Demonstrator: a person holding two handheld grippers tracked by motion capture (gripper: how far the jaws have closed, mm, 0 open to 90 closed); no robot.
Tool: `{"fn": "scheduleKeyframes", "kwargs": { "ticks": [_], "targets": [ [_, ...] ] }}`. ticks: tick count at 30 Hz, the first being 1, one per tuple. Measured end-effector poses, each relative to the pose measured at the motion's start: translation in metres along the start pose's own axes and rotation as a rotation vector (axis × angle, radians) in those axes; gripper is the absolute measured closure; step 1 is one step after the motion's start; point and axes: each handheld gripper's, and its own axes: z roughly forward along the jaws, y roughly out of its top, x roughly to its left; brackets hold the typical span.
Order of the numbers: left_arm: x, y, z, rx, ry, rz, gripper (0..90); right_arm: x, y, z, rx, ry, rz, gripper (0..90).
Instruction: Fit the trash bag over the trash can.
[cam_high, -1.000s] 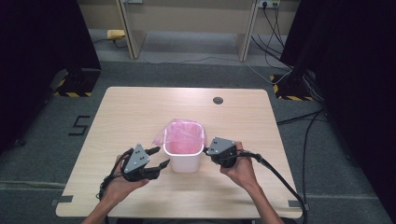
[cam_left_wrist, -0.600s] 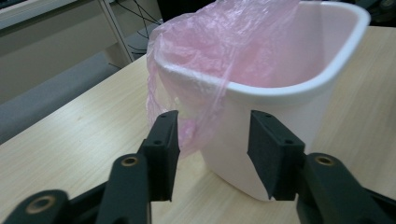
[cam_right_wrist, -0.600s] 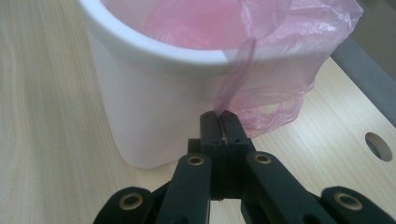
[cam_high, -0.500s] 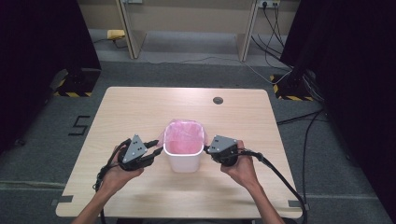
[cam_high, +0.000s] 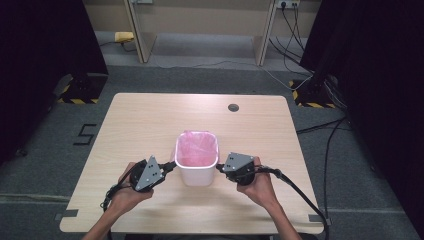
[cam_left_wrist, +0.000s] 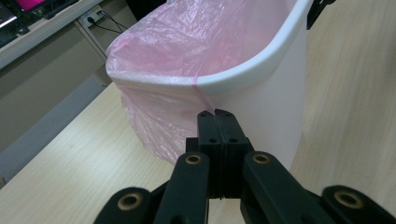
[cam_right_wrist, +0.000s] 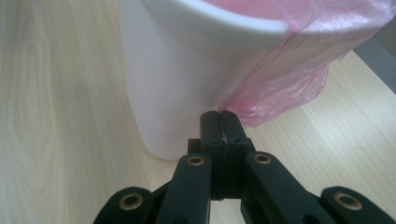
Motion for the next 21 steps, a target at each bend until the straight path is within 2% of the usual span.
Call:
{"fn": "scheduleKeyframes", "kwargs": {
  "ticks": [2, 3, 4, 5, 7, 8, 10, 14, 17, 21],
  "targets": [
    [-0.004, -0.004, 0.004, 0.028, 0.0, 0.035, 89.9, 0.002, -0.001, 0.004, 0.019, 0.01, -0.003, 90.0],
    [-0.006, -0.006, 0.006, 0.031, 0.001, 0.039, 89.9, 0.004, -0.003, 0.007, 0.034, 0.002, -0.02, 90.0],
    [-0.006, -0.007, 0.006, 0.029, 0.002, 0.033, 89.9, 0.005, -0.004, 0.009, 0.038, -0.006, -0.021, 90.0],
    [-0.005, -0.011, 0.008, 0.018, 0.003, 0.008, 89.8, 0.005, -0.004, 0.009, 0.04, -0.007, -0.022, 90.0],
    [-0.003, -0.011, 0.007, 0.009, 0.008, -0.01, 87.8, 0.004, -0.005, 0.009, 0.041, 0.001, -0.004, 90.0],
    [-0.002, -0.01, 0.006, 0.005, 0.012, -0.015, 84.0, 0.004, -0.004, 0.004, 0.032, -0.028, 0.01, 90.0],
    [0.002, -0.008, 0.001, -0.012, 0.021, -0.035, 83.5, 0.002, 0.002, -0.011, 0.012, -0.073, 0.031, 82.7],
    [0.002, -0.004, -0.003, -0.028, 0.024, -0.037, 84.0, -0.003, 0.019, -0.049, -0.116, -0.137, 0.069, 73.9],
    [0.001, -0.003, -0.002, -0.026, 0.024, -0.032, 84.6, -0.004, 0.035, -0.061, -0.191, -0.123, 0.082, 70.1],
    [0.002, -0.003, -0.003, -0.027, 0.025, -0.034, 84.6, -0.005, 0.047, -0.049, -0.165, -0.09, 0.08, 64.3]
  ]
}}
